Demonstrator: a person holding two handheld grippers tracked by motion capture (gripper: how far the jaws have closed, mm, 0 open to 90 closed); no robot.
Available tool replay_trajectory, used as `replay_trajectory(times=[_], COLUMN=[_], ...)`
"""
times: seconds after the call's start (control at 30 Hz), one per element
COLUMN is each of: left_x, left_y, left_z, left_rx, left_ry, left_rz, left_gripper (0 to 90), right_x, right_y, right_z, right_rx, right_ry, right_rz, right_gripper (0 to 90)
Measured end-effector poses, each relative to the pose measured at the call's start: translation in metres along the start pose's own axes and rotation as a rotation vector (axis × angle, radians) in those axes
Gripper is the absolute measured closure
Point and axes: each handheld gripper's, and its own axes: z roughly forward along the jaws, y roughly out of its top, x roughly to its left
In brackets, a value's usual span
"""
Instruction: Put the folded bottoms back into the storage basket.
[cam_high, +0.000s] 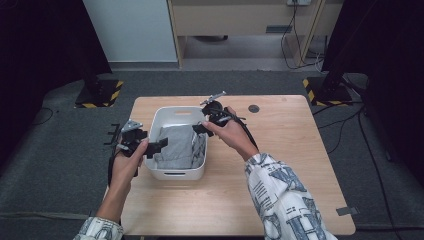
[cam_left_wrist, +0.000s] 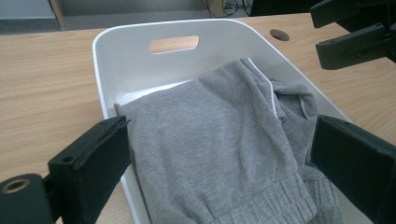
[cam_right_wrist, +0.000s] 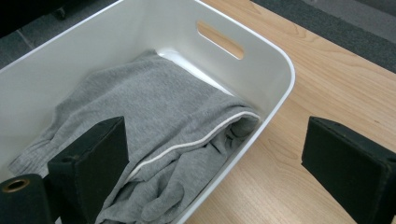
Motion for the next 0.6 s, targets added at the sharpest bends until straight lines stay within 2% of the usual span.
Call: replay_trajectory(times=[0.13,0.27,0.6], left_x=[0.001,0.0,-0.003], left_y=[0.0,0.0,0.0], left_z=[0.001,-0.001,-0.007], left_rx=[0.004,-0.005,-0.029], left_ry=[0.007,0.013,0.026], left_rz=[-0.009,0.001,-0.002], left_gripper=[4.1,4.1,4.8], right_x=[-0.001,-0.003,-0.015], right_y=[-0.002,-0.003,-0.019], right_z=[0.0,-0.004,-0.026], right_rx=[0.011,0.005,-0.022], right_ry=[0.004,0.006,0.003], right_rz=[0.002,0.005,0.011], right_gripper=[6.8,6.8,7.0])
